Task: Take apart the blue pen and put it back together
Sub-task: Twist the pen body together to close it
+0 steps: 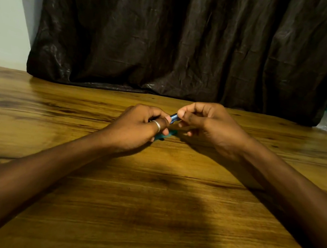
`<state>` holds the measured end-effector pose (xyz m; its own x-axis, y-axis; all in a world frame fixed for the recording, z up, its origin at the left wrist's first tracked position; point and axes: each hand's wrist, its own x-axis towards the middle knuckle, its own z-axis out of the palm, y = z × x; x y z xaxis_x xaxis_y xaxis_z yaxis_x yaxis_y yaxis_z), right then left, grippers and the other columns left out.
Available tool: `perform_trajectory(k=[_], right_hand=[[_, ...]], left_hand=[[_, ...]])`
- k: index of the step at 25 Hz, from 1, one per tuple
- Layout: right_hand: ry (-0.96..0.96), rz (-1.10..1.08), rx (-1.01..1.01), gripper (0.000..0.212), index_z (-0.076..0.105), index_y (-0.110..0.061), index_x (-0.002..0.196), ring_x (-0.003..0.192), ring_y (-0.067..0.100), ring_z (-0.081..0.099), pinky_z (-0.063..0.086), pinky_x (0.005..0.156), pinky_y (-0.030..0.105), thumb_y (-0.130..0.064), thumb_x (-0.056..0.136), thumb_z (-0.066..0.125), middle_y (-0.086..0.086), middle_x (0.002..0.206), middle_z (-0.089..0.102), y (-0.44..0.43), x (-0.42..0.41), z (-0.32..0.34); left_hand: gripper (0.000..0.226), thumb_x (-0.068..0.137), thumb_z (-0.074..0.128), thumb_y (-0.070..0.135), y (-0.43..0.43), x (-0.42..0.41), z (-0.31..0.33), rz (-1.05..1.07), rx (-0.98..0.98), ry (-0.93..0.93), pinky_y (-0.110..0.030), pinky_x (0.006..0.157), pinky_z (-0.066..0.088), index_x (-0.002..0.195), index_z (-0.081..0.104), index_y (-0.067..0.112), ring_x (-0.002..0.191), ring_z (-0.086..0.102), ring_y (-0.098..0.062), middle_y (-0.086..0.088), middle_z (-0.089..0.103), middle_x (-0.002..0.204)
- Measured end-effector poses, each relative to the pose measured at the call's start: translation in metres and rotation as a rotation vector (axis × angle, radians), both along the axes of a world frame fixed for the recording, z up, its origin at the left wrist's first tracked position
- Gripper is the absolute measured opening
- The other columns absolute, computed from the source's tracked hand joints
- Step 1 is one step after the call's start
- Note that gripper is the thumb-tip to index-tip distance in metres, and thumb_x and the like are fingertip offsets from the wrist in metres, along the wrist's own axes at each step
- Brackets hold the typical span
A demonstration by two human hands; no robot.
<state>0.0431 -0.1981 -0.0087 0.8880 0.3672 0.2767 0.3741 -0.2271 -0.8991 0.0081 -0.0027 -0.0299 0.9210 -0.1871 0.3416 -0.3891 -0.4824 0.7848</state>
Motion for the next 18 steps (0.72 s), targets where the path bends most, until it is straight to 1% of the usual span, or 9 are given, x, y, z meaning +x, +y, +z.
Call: perform_trajectory(k=[1, 2, 4, 5, 7, 9, 12, 15, 18], right_hand=[[0.001, -0.012, 0.020, 0.008, 0.068, -0.006, 0.098, 0.079, 0.007, 0.066, 0.049, 0.059, 0.020, -0.010, 0.094, 0.063, 0.007, 0.089, 0.069, -0.002, 0.000, 0.002], [0.009, -0.020, 0.056, 0.010, 0.067, -0.005, 0.100, 0.079, 0.007, 0.066, 0.049, 0.059, 0.020, -0.011, 0.095, 0.061, 0.008, 0.090, 0.068, -0.003, 0.000, 0.005], [0.028, -0.041, 0.147, 0.011, 0.066, -0.005, 0.100, 0.079, 0.007, 0.065, 0.049, 0.061, 0.021, -0.014, 0.097, 0.059, 0.007, 0.090, 0.067, -0.007, 0.003, 0.009], [0.033, -0.056, 0.190, 0.012, 0.066, -0.007, 0.100, 0.080, 0.008, 0.066, 0.050, 0.062, 0.021, -0.016, 0.098, 0.058, 0.007, 0.091, 0.068, -0.009, 0.004, 0.012], [0.066, -0.066, 0.284, 0.014, 0.064, -0.010, 0.100, 0.081, 0.010, 0.067, 0.051, 0.066, 0.022, -0.020, 0.100, 0.055, 0.007, 0.094, 0.072, -0.006, 0.004, 0.016], [0.166, -0.047, 0.414, 0.016, 0.059, -0.014, 0.099, 0.084, 0.016, 0.071, 0.054, 0.071, 0.025, -0.026, 0.103, 0.049, 0.009, 0.094, 0.075, 0.005, 0.000, 0.016], [0.345, -0.048, 0.571, 0.032, 0.056, -0.014, 0.101, 0.075, 0.019, 0.072, 0.056, 0.070, 0.030, -0.041, 0.104, 0.038, 0.008, 0.082, 0.070, 0.028, -0.011, 0.019], [0.432, -0.054, 0.680, 0.046, 0.055, -0.014, 0.089, 0.057, 0.015, 0.052, 0.047, 0.065, 0.031, -0.053, 0.102, 0.033, 0.001, 0.065, 0.048, 0.044, -0.012, 0.026], [0.501, -0.021, 0.765, 0.047, 0.047, -0.017, 0.074, 0.048, 0.011, 0.032, 0.033, 0.055, 0.028, -0.054, 0.100, 0.034, -0.003, 0.056, 0.034, 0.053, -0.009, 0.036]], left_hand=[[0.021, 0.104, 0.054, 0.023, 0.001, 0.001, 0.000, -0.010, -0.024, 0.032, -0.020, 0.045, 0.040, 0.096, 0.073, 0.021, 0.046, 0.051, 0.003, 0.018, 0.066, 0.056], [0.019, 0.104, 0.053, 0.021, 0.001, 0.001, 0.000, -0.023, -0.045, 0.065, -0.018, 0.043, 0.039, 0.101, 0.072, 0.021, 0.047, 0.052, 0.002, 0.015, 0.070, 0.062], [0.018, 0.104, 0.052, 0.018, 0.003, 0.001, 0.000, -0.048, -0.081, 0.122, -0.022, 0.046, 0.045, 0.107, 0.070, 0.019, 0.057, 0.059, -0.007, 0.004, 0.076, 0.080], [0.017, 0.105, 0.052, 0.017, 0.003, 0.001, 0.000, -0.060, -0.105, 0.151, -0.024, 0.049, 0.047, 0.106, 0.069, 0.018, 0.060, 0.060, -0.011, 0.000, 0.075, 0.085], [0.016, 0.105, 0.052, 0.017, 0.002, 0.000, 0.001, -0.087, -0.165, 0.206, -0.022, 0.054, 0.052, 0.103, 0.068, 0.016, 0.064, 0.065, -0.014, -0.004, 0.074, 0.085], [0.016, 0.104, 0.054, 0.018, -0.001, -0.002, 0.003, -0.124, -0.210, 0.241, -0.021, 0.060, 0.057, 0.103, 0.069, 0.014, 0.067, 0.069, -0.012, -0.004, 0.074, 0.085], [0.017, 0.102, 0.057, 0.017, -0.005, -0.005, 0.004, -0.142, -0.274, 0.280, -0.021, 0.061, 0.058, 0.108, 0.069, 0.006, 0.070, 0.071, -0.013, -0.006, 0.074, 0.087], [0.020, 0.100, 0.062, 0.018, -0.006, -0.007, 0.006, -0.137, -0.350, 0.294, -0.021, 0.061, 0.060, 0.109, 0.069, 0.002, 0.070, 0.073, -0.014, -0.006, 0.075, 0.086], [0.016, 0.098, 0.065, 0.020, -0.007, -0.007, 0.006, -0.132, -0.412, 0.321, -0.024, 0.068, 0.062, 0.105, 0.071, 0.007, 0.077, 0.075, -0.015, -0.006, 0.077, 0.087]])
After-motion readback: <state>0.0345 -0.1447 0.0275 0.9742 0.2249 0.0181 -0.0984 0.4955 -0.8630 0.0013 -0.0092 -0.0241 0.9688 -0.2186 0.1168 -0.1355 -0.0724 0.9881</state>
